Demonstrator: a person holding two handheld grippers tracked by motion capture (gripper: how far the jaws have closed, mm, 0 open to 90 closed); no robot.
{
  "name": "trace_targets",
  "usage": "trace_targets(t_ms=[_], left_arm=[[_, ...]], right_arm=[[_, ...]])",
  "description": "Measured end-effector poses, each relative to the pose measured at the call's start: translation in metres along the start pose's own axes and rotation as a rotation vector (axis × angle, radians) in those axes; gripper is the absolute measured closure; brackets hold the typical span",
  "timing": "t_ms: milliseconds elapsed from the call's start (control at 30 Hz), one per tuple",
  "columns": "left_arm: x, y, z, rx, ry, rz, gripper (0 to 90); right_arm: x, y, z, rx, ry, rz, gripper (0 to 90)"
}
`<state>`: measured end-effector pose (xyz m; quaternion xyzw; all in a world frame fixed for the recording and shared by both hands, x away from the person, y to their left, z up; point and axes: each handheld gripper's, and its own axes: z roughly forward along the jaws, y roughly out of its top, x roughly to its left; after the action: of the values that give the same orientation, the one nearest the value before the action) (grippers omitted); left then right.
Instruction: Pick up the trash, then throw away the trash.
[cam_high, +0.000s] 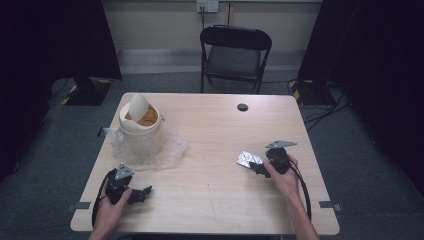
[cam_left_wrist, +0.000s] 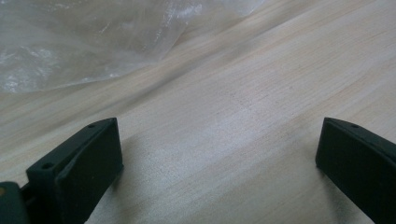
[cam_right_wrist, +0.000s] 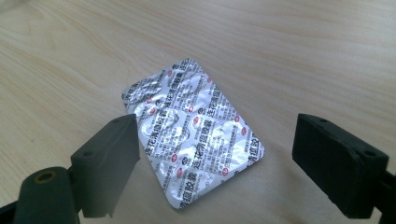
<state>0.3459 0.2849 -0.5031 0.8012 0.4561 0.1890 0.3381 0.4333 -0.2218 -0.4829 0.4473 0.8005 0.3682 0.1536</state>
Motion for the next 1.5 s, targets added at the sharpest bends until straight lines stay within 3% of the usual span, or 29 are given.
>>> trace_targets(t_ms=[200, 300, 567, 633, 800, 900, 1233, 1500], left_arm=[[0.0, 0.0, 0.0, 0.0, 0.0, 0.0, 0.0], [0.0, 0.0, 0.0, 0.0, 0.0, 0.0, 0.0], [0.0, 0.0, 0.0, 0.0, 0.0, 0.0, 0.0], [0.0, 0.0, 0.0, 0.001, 0.0, 0.0, 0.0], [0.0, 0.0, 0.0, 0.0, 0.0, 0.0, 0.0], [0.0, 0.0, 0.0, 0.0, 0.0, 0.0, 0.0], [0.0, 0.0, 0.0, 0.0, 0.0, 0.0, 0.0], [0.0, 0.0, 0.0, 0.001, 0.0, 0.0, 0.0]], right_arm=[[-0.006, -0.007, 0.008, 0.017, 0.015, 0.017, 13.7], [-0.008, -0.008, 0.01, -0.004, 0.018, 0.018, 13.6], [0.003, -0.009, 0.012, 0.009, -0.004, -0.056, 13.9], [0.006, -0.009, 0.014, 0.012, -0.024, -0.092, 17.1], [0.009, -0.009, 0.011, 0.004, -0.011, -0.11, 29.9], [0.011, -0.009, 0.01, 0.005, -0.009, -0.113, 33.5], [0.012, -0.009, 0.008, 0.0, 0.013, -0.093, 33.7], [0.016, -0.003, 0.001, -0.049, 0.021, -0.091, 33.7]])
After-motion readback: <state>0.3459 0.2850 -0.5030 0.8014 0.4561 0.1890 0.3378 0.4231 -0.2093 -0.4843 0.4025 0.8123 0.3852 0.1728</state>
